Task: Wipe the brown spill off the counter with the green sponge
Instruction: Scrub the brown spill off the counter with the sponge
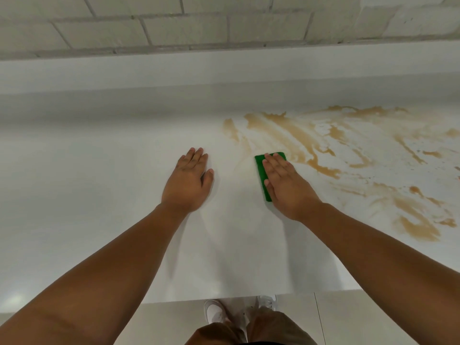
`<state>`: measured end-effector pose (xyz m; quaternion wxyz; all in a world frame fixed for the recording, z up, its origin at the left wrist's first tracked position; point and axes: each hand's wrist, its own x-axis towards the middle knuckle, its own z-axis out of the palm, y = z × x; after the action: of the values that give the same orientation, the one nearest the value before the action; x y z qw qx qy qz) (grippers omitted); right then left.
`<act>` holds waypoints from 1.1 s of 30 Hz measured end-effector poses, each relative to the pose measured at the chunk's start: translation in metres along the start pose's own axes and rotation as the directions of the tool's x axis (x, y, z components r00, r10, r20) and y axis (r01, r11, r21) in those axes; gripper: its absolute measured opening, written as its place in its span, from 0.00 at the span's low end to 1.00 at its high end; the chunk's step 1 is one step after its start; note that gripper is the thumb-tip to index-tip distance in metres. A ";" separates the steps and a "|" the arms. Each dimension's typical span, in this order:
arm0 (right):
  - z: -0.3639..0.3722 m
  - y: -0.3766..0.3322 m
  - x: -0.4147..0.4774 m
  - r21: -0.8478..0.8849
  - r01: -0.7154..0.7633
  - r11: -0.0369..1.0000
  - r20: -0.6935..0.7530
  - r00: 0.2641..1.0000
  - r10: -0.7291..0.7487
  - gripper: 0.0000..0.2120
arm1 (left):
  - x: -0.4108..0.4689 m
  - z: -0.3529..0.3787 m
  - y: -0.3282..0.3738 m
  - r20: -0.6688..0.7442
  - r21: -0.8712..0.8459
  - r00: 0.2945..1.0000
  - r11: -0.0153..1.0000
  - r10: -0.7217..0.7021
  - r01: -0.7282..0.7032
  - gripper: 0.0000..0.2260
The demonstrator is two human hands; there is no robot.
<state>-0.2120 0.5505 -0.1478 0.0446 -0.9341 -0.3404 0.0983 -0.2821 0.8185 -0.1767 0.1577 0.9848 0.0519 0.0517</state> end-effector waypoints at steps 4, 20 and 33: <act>-0.003 -0.015 0.031 0.002 -0.116 0.993 -0.013 0.993 0.116 0.27 | -0.001 0.001 0.001 -0.002 -0.003 1.000 1.000 0.002 -0.002 0.25; -0.013 -0.009 0.056 -0.022 0.046 0.999 0.014 0.999 -0.046 0.27 | -0.001 0.000 0.004 -0.025 0.002 1.000 1.000 -0.008 0.008 0.24; -0.002 -0.022 0.024 0.389 0.253 0.886 -0.265 0.952 -0.155 0.21 | -0.002 -0.011 0.038 -0.324 -0.053 0.944 0.997 -0.063 0.048 0.15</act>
<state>-0.2075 0.5824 -0.1457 0.2925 -0.8664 -0.4008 0.0565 -0.2820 0.7852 -0.1544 0.1704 0.9571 0.1036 0.2102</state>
